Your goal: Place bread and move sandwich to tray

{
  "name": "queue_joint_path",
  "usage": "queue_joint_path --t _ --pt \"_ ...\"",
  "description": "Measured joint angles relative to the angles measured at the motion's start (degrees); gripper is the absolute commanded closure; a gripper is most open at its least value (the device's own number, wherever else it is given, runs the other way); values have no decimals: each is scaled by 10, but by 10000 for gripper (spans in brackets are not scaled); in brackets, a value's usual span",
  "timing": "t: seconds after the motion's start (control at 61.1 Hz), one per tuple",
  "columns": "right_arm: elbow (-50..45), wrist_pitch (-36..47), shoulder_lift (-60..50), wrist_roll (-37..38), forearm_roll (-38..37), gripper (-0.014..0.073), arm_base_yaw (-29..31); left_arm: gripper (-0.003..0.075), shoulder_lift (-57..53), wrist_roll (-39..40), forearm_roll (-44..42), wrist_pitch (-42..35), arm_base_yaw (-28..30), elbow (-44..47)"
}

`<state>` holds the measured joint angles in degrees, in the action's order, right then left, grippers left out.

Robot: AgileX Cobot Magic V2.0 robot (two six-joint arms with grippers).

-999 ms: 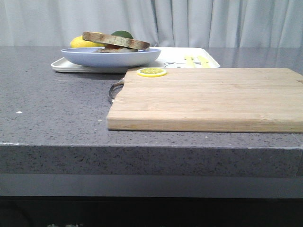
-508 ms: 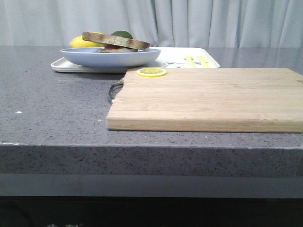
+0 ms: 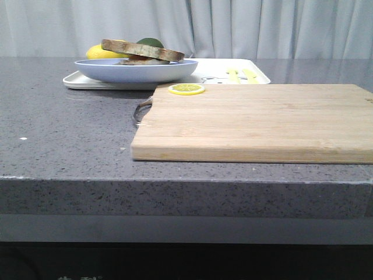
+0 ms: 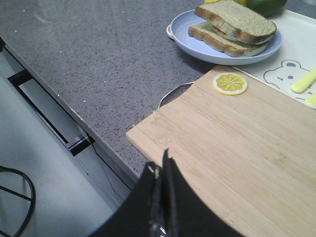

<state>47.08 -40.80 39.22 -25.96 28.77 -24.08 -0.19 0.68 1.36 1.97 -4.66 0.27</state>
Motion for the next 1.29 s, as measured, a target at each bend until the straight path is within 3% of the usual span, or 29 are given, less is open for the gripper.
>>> queue_joint_path --t 1.113,1.293 --pt "0 0 -2 0 0 662 0 741 0 1 5 0 0 0" --pt "-27 54 -37 0 -4 662 26 741 0 2 5 0 0 0"
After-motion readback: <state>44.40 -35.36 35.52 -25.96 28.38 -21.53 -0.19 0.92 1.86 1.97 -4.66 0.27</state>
